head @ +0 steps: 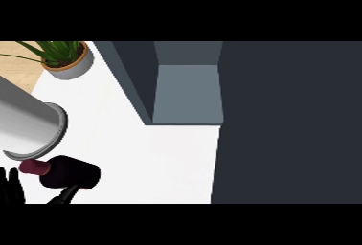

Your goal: Pick up the wine, place it into the cabinet and close the cabinet

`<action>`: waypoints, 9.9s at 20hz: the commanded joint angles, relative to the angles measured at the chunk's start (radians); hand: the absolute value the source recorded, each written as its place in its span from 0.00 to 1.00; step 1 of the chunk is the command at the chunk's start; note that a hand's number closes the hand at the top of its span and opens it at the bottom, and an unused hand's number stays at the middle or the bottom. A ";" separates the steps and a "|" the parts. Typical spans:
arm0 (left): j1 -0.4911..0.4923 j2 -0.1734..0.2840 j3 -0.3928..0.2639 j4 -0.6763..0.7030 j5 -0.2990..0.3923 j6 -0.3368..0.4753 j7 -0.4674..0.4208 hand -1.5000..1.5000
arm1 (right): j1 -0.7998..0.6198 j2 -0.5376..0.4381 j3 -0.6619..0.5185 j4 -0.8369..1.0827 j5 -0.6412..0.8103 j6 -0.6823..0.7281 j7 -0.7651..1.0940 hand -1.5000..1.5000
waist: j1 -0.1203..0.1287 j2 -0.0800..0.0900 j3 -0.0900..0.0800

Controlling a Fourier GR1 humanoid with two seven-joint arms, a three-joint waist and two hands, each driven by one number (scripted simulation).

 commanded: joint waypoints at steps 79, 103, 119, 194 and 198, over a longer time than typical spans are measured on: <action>-0.361 0.183 0.035 0.579 0.050 -0.785 -0.407 1.00 | -0.126 0.077 -0.034 -0.096 -0.027 0.024 0.191 0.00 | 0.004 0.000 0.002; -0.585 -0.053 -0.288 0.068 -0.137 -0.425 0.264 1.00 | -0.086 0.090 -0.036 -0.095 -0.028 0.054 0.165 0.00 | -0.009 0.002 0.002; -0.945 -0.060 -0.484 0.310 -0.188 0.014 0.343 1.00 | -0.030 0.083 -0.104 -0.122 -0.115 0.110 0.136 0.00 | -0.020 0.003 0.003; -1.488 -0.054 -0.070 1.568 0.126 -0.146 -0.396 1.00 | -0.022 0.117 -0.097 -0.002 -0.108 0.152 0.032 0.00 | -0.037 0.015 0.002; -1.481 -0.060 -0.069 1.590 0.148 -0.112 -0.464 1.00 | -0.018 0.098 -0.133 -0.062 -0.154 0.155 0.081 0.00 | -0.049 0.015 0.002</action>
